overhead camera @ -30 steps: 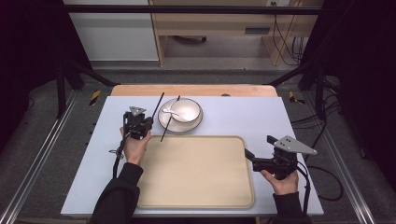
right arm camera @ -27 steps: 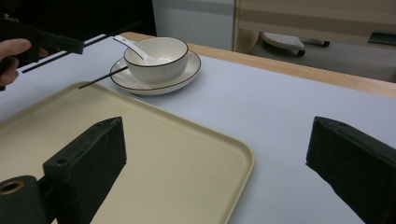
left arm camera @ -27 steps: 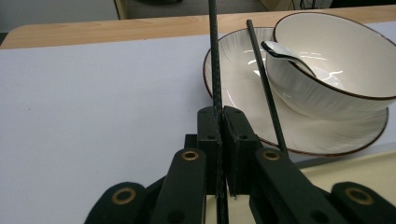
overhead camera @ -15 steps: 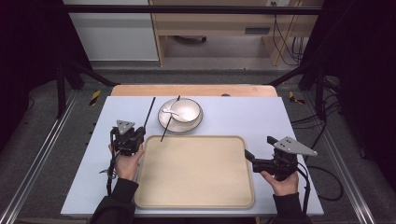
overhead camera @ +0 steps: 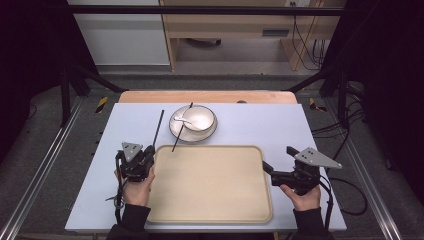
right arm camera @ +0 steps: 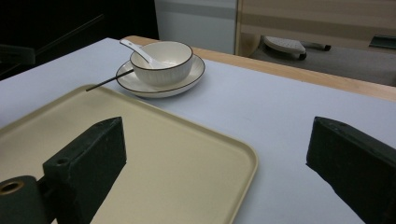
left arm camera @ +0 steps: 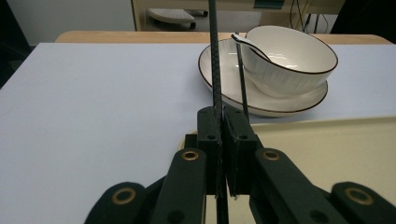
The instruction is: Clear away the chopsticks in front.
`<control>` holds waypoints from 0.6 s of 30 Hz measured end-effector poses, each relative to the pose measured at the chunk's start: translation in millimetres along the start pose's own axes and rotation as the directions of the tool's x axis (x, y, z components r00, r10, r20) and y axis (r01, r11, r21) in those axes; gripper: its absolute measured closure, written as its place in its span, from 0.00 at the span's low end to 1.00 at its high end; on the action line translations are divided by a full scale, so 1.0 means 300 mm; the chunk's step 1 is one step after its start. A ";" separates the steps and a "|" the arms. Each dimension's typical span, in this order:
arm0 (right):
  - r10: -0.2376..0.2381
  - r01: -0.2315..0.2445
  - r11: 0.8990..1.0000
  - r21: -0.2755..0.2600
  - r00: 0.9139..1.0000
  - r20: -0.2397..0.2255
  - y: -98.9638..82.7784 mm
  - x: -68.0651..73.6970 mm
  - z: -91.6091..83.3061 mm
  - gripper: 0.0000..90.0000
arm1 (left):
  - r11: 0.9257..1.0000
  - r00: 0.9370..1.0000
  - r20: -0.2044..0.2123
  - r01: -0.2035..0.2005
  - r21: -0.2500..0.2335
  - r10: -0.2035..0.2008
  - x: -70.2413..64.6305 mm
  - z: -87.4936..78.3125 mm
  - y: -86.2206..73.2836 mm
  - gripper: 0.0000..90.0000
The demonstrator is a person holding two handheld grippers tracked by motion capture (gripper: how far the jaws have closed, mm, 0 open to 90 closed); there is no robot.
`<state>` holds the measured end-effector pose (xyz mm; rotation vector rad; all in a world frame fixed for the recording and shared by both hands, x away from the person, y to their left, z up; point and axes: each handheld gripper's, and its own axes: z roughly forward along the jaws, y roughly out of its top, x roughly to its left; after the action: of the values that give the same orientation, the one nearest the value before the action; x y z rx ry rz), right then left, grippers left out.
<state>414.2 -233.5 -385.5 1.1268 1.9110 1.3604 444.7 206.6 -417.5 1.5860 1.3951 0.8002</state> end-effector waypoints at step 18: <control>-0.002 0.002 1.000 -0.003 1.000 -0.007 0.002 0.007 -0.001 0.05 | 0.995 0.997 -0.022 0.074 -0.069 -0.075 -0.074 -0.157 -0.172 0.94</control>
<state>413.2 -231.8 -384.8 1.1201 1.9145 1.3675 376.8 194.1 -442.0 1.4683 1.4211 0.8163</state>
